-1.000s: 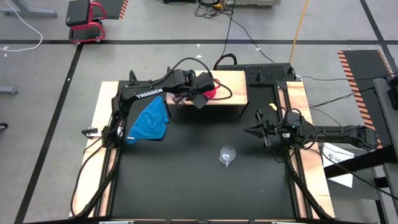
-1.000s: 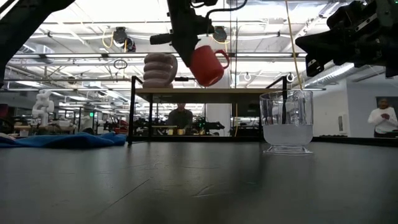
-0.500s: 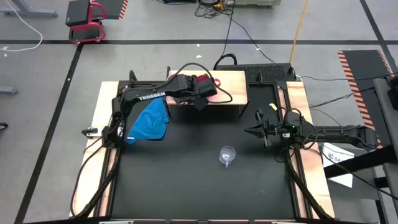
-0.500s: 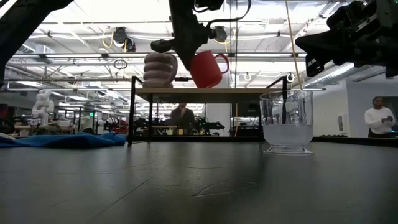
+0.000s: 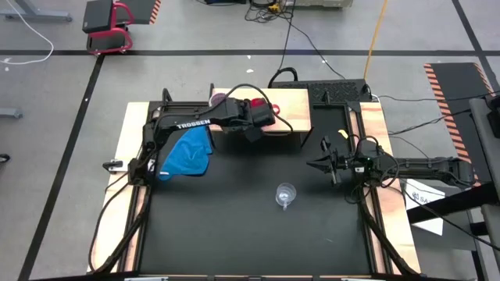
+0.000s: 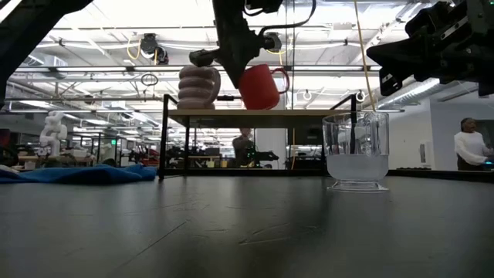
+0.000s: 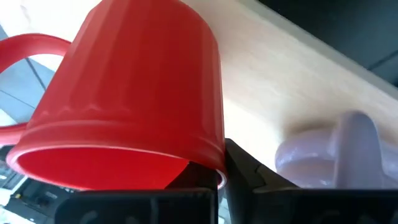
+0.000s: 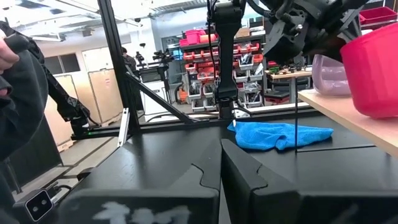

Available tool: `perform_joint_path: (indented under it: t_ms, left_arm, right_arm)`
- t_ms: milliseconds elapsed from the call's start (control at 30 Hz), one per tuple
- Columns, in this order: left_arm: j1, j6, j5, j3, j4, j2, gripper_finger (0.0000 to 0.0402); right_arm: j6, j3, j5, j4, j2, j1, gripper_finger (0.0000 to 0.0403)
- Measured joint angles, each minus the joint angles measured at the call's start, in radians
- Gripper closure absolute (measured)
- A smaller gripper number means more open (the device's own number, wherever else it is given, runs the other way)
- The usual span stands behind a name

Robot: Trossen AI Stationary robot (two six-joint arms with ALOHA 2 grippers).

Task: Stack small to large cups/mugs on shelf
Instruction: Put the red mug on the shelf

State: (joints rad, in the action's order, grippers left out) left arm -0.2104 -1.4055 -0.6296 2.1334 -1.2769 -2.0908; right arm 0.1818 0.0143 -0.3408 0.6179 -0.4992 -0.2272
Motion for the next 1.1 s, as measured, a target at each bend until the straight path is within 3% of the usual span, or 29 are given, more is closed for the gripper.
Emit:
perform_joint_path:
  t_ms: [733, 900, 1100]
  left_arm:
    - [0.015, -0.058, -0.122, 0.002, -0.004, -0.043, 0.0396]
    - [0.014, -0.050, -0.097, -0.001, -0.016, -0.027, 0.0396]
    - [0.008, -0.047, 0.053, -0.002, -0.027, 0.024, 0.0396]
  right_arm:
    - [-0.010, 0.000, 0.000, -0.002, -0.023, 0.000, 0.0403]
    - [-0.010, 0.000, 0.000, -0.001, -0.023, 0.000, 0.0403]
    - [-0.011, 0.000, 0.000, 0.002, -0.023, 0.000, 0.0403]
